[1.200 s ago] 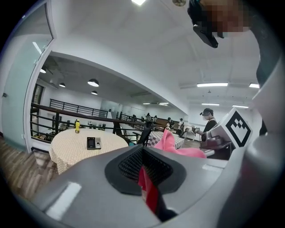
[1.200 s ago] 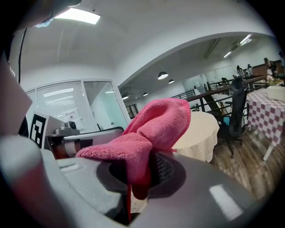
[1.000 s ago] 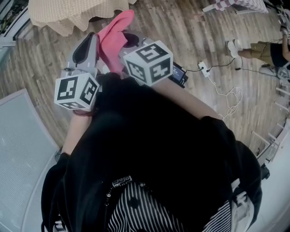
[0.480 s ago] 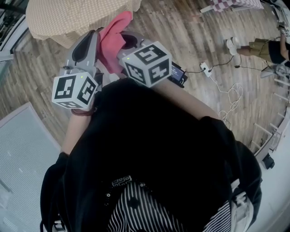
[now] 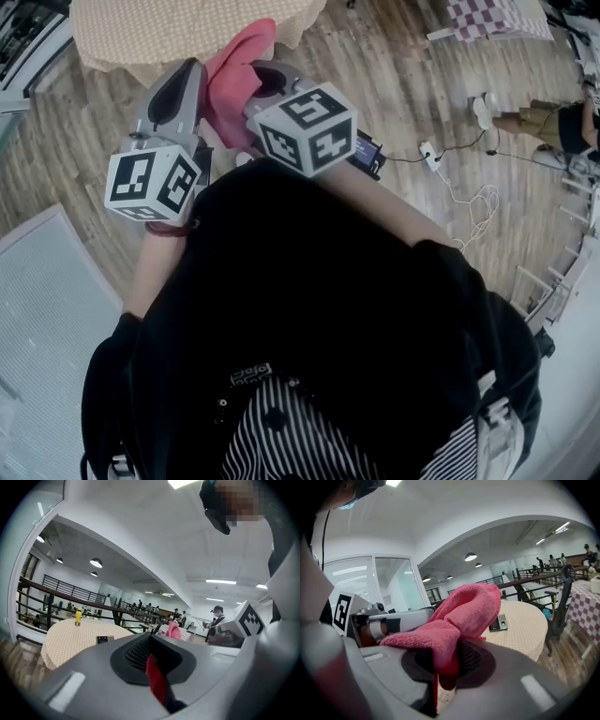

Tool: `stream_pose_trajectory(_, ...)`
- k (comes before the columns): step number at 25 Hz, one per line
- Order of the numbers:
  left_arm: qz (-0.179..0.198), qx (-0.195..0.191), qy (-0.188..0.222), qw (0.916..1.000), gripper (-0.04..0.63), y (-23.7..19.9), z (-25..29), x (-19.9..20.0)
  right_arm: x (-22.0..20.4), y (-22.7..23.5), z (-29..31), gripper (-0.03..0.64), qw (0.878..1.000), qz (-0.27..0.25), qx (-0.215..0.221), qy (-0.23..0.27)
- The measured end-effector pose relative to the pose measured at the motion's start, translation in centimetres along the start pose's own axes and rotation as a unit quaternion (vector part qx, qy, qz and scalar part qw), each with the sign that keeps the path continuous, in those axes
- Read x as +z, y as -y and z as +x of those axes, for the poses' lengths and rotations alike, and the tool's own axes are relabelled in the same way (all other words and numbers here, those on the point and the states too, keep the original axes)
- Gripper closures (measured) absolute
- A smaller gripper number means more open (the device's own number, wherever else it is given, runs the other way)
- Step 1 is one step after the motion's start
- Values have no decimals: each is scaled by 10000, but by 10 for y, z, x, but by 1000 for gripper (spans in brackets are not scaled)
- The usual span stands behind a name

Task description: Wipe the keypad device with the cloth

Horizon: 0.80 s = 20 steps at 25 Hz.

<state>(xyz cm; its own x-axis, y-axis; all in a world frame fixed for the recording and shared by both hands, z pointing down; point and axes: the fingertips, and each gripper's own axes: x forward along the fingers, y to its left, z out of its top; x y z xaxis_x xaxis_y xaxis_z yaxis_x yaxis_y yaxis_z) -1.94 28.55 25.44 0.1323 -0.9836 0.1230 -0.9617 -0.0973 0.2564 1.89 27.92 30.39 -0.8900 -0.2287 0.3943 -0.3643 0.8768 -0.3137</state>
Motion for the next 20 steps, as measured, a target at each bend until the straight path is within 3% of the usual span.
stream_pose_trajectory(11, -101, 495, 118, 9987, 595, -54, -37, 4, 4, -38, 40, 552, 9990, -239, 337, -194)
stream_pose_trajectory(20, -124, 661, 21, 9977, 595, -73, -20, 2, 12, -25, 67, 552, 9982, -161, 520, -271)
